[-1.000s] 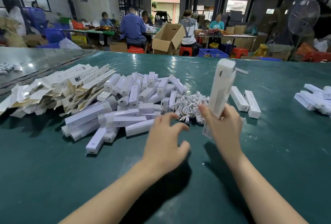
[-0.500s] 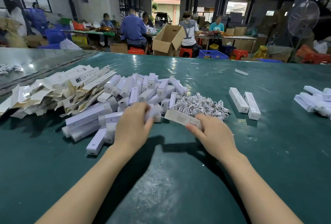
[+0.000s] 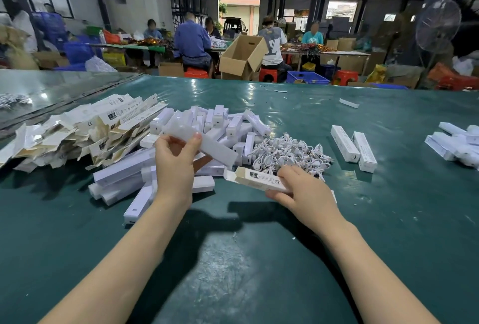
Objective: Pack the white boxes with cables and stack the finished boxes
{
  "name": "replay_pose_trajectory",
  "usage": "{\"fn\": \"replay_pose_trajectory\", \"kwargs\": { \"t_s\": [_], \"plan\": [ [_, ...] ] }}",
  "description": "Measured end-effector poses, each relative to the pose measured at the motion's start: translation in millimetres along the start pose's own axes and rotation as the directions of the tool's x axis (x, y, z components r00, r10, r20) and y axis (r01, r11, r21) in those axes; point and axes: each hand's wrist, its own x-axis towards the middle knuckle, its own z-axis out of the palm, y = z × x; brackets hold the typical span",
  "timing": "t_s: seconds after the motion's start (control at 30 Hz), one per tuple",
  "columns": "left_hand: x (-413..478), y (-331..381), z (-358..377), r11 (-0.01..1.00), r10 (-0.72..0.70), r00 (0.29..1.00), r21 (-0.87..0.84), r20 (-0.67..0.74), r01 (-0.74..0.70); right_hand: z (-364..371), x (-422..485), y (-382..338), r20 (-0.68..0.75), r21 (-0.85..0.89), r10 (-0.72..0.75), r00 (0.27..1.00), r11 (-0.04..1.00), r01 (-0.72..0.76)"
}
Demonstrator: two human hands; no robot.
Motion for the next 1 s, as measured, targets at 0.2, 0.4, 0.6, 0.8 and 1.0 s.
{"fn": "replay_pose_trajectory", "kwargs": {
  "t_s": [0.2,0.4,0.6,0.8,1.0],
  "plan": [
    [-8.3,-8.2,0.6,0.979,0.074,0.983,0.176,0.168,-0.104,-2.0,0.4,-3.7,-0.099,-0.048,-0.009,0.995,0.999,0.004],
    [-6.8,-12.5,2.1,0.996,0.015,0.995,0.086,0.096,-0.023,-1.3,1.2,-5.4,-0.069,-0.039,-0.074,0.995,0.997,0.072],
    [-3.6,-12.4,-0.8,0.997,0.042,0.997,0.065,0.064,-0.046,0.6,0.7,-5.6,-0.079,0.041,-0.071,0.994,0.996,0.074],
    [-5.2,-12.6,-2.0,0.987,0.129,0.989,0.087,0.078,-0.135,2.6,-0.8,-9.9,-0.107,0.021,-0.044,0.993,0.999,0.046],
    [-4.4,-11.3,-1.2,0.995,0.095,0.992,-0.028,0.086,-0.093,-0.2,-2.3,-14.4,-0.170,0.106,-0.009,0.985,0.994,0.028]
  ]
}}
